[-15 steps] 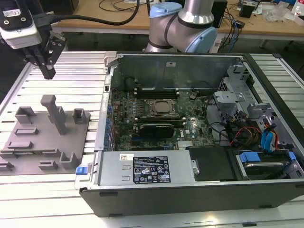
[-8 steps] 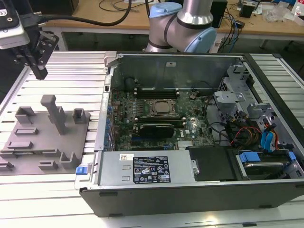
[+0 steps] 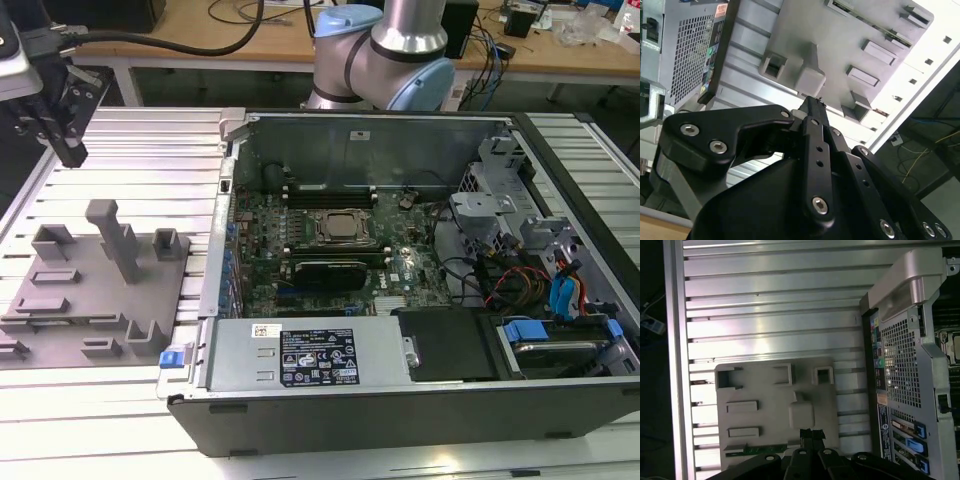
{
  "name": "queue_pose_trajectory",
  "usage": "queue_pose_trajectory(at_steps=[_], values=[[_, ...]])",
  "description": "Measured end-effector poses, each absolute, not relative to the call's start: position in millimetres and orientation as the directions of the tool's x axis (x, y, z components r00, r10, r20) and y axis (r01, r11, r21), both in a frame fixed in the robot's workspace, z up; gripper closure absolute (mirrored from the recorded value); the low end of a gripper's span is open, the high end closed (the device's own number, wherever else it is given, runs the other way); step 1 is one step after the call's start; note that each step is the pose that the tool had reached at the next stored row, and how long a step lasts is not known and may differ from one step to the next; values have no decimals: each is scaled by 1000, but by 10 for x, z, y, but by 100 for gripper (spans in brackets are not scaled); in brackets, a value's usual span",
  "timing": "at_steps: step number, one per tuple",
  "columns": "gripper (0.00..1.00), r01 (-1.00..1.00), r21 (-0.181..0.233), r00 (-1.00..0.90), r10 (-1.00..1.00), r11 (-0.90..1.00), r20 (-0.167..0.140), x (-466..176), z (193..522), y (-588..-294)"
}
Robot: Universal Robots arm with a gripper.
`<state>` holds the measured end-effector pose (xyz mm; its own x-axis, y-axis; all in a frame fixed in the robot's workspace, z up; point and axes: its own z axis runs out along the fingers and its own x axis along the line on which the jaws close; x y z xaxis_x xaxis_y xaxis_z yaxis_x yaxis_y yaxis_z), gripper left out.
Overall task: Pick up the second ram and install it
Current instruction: 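Reach for the second ram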
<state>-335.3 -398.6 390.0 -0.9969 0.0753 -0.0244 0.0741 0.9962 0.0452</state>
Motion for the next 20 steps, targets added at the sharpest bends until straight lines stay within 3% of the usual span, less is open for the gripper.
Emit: queue_pose_trajectory(at_steps=[20], values=[[89,74,45,-997,75,996,-24,-3699,3891,-3986]])
